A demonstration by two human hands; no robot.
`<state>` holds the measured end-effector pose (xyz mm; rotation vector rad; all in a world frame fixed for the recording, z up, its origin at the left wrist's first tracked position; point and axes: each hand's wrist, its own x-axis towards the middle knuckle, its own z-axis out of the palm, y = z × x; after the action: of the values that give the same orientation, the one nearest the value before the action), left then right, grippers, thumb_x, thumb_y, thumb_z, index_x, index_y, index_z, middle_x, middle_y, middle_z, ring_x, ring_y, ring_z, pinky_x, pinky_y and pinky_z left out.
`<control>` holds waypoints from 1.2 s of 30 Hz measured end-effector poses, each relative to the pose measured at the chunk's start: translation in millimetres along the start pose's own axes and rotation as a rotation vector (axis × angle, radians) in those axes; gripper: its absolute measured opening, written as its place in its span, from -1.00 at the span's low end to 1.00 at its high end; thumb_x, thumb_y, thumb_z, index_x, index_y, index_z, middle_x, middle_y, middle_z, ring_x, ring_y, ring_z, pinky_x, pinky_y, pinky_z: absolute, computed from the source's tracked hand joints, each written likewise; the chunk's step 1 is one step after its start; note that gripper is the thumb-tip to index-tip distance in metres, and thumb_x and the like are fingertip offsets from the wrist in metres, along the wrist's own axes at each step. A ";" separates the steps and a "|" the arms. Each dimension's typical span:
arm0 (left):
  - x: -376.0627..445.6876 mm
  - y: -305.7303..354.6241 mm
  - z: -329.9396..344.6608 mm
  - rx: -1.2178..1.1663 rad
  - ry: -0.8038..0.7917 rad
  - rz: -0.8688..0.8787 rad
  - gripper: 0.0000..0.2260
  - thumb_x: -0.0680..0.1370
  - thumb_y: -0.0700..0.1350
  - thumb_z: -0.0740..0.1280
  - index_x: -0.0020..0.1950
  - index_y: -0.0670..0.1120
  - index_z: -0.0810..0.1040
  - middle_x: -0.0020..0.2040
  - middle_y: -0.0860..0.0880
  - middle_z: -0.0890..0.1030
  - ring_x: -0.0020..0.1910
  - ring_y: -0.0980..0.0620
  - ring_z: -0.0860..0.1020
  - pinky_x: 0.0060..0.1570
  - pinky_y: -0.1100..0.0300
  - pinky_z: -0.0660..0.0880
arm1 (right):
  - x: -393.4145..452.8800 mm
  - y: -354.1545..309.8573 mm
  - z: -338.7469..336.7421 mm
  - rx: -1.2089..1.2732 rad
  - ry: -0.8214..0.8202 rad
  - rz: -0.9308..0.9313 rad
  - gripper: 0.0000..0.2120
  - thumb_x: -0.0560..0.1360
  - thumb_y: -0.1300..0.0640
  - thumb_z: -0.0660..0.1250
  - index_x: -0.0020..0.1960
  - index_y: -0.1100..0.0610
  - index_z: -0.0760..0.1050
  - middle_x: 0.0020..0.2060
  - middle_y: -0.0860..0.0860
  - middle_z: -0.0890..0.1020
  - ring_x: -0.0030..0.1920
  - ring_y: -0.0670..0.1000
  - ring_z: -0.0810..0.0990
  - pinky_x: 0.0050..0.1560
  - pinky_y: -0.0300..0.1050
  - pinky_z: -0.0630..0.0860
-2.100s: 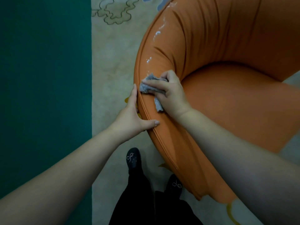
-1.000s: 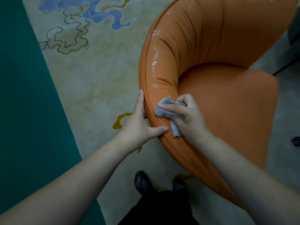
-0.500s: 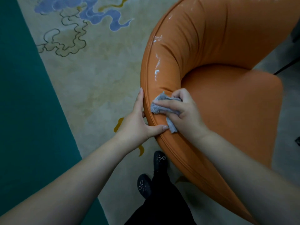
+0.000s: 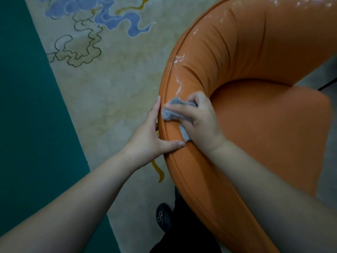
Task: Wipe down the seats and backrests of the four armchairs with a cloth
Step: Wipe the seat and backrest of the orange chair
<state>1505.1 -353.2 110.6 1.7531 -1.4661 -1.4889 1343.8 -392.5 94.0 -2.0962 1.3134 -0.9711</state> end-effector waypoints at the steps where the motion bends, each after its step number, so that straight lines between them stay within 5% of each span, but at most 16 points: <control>1: 3.0 1.0 -0.3 0.002 0.003 0.002 0.14 0.21 0.07 0.61 0.53 0.29 -0.13 0.42 0.04 0.42 0.30 0.03 0.49 0.25 0.02 0.49 | 15.7 1.2 2.5 -0.026 0.019 0.010 -0.68 0.39 0.32 0.39 0.11 0.10 0.64 -0.16 0.19 0.40 -0.10 0.23 0.45 0.02 -0.04 0.42; 4: 13.4 6.4 -3.4 -0.001 0.006 -0.004 0.15 0.16 0.14 0.60 0.53 0.27 -0.10 0.39 0.07 0.43 0.25 0.10 0.51 0.22 0.06 0.51 | 43.0 5.6 7.4 -0.022 0.055 0.056 -0.72 0.41 0.26 0.42 0.11 0.09 0.65 -0.14 0.10 0.35 -0.07 0.20 0.46 0.06 -0.16 0.36; 8: 26.8 15.0 -10.6 0.007 -0.016 0.007 0.19 0.12 0.18 0.58 0.54 0.27 -0.13 0.43 0.10 0.40 0.30 0.14 0.47 0.23 0.01 0.49 | 12.9 11.3 -2.1 0.070 0.033 0.000 -0.64 0.36 0.38 0.40 0.11 0.12 0.63 -0.15 0.12 0.35 -0.13 0.20 0.45 -0.05 0.07 0.48; 12: 28.7 16.3 -15.4 0.048 -0.064 -0.011 0.21 0.08 0.28 0.56 0.49 0.36 -0.21 0.42 0.11 0.40 0.25 0.15 0.51 0.21 0.02 0.51 | 10.8 17.4 -6.5 0.052 -0.020 -0.030 -0.61 0.35 0.40 0.45 0.11 0.09 0.63 -0.16 0.15 0.38 -0.13 0.20 0.46 -0.05 0.04 0.49; 18: 30.6 19.9 -17.0 0.067 -0.050 -0.008 0.13 0.17 0.21 0.55 0.49 0.36 -0.18 0.45 0.15 0.32 0.28 0.10 0.49 0.21 0.03 0.51 | 66.3 27.9 -5.6 0.059 0.028 0.070 -0.70 0.42 0.27 0.42 0.14 0.09 0.62 -0.13 0.10 0.34 -0.06 0.15 0.45 0.06 -0.13 0.41; 26: 61.3 37.7 -35.0 0.200 -0.087 0.014 0.11 0.26 0.11 0.58 0.53 0.28 -0.17 0.41 0.16 0.31 0.24 0.01 0.52 0.19 0.00 0.53 | 29.4 44.3 -17.7 0.138 0.152 0.300 -0.61 0.42 0.30 0.42 0.20 0.04 0.53 -0.12 0.12 0.37 -0.08 -0.01 0.42 0.03 -0.47 0.32; 31: 72.2 39.3 -42.2 0.194 -0.109 0.020 0.14 0.22 0.12 0.58 0.56 0.18 -0.15 0.45 0.05 0.36 0.29 0.01 0.49 0.21 -0.01 0.51 | 52.1 14.8 4.6 0.155 0.100 0.229 -0.66 0.39 0.22 0.46 0.16 0.10 0.61 -0.11 0.08 0.34 -0.05 -0.03 0.40 0.08 -0.45 0.31; 36: 78.6 40.3 -50.5 0.101 -0.186 -0.032 0.13 0.25 0.03 0.61 0.56 0.16 -0.13 0.36 0.04 0.43 0.19 -0.02 0.56 0.06 -0.05 0.59 | 53.4 9.4 0.3 0.174 0.271 0.477 -0.67 0.42 0.27 0.44 0.15 0.04 0.60 -0.10 0.03 0.35 -0.07 -0.09 0.42 0.08 -0.44 0.35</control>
<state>1522.4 -452.3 125.2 1.7426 -1.6368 -1.6593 1354.2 -444.8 103.9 -1.4587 1.6915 -1.1252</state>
